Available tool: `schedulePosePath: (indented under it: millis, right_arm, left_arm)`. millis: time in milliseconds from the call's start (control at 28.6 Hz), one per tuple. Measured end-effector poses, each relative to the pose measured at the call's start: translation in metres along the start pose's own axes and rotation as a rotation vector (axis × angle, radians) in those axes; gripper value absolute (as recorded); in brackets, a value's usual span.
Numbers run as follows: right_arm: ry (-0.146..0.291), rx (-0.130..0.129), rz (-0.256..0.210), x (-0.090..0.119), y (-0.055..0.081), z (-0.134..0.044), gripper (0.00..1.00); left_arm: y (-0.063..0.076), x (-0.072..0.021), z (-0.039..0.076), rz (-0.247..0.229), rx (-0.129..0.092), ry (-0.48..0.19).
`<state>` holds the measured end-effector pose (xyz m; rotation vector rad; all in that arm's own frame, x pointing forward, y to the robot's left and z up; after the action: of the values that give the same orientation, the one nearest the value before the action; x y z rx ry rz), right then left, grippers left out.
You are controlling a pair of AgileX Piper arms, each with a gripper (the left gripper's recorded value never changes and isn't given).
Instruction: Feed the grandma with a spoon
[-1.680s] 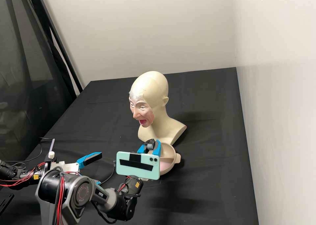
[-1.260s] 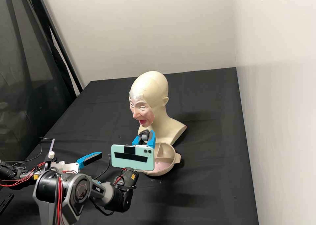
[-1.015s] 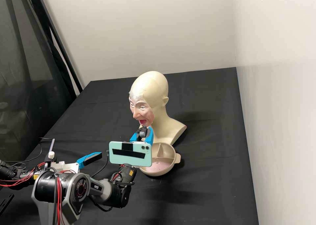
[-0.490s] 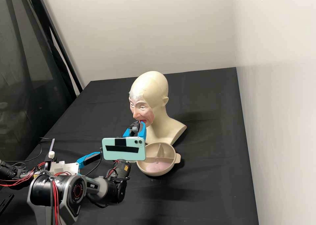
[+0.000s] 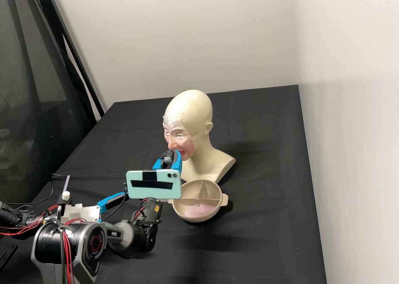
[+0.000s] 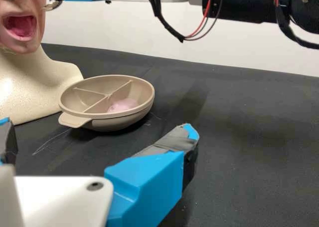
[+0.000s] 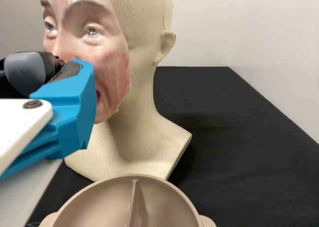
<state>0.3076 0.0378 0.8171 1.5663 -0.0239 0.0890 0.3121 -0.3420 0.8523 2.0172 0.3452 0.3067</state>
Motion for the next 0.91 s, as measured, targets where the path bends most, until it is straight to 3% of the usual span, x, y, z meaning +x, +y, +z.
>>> schedulePosePath:
  millis: [315, 630, 910]
  right_arm:
    - [0.016, -0.001, 0.016, 0.007, -0.001, -0.008, 0.00]
    - [-0.008, -0.008, -0.042, 0.006, -0.010, -0.008, 0.00]
    - [-0.012, -0.008, -0.046, 0.006, -0.010, -0.008, 0.00]
  left_arm:
    - [0.000, 0.0030, 0.000, 0.001, 0.000, 0.000]
    - [0.003, 0.0049, 0.001, 0.011, 0.000, -0.003]
    - [0.003, 0.0049, 0.001, 0.011, 0.000, -0.003]
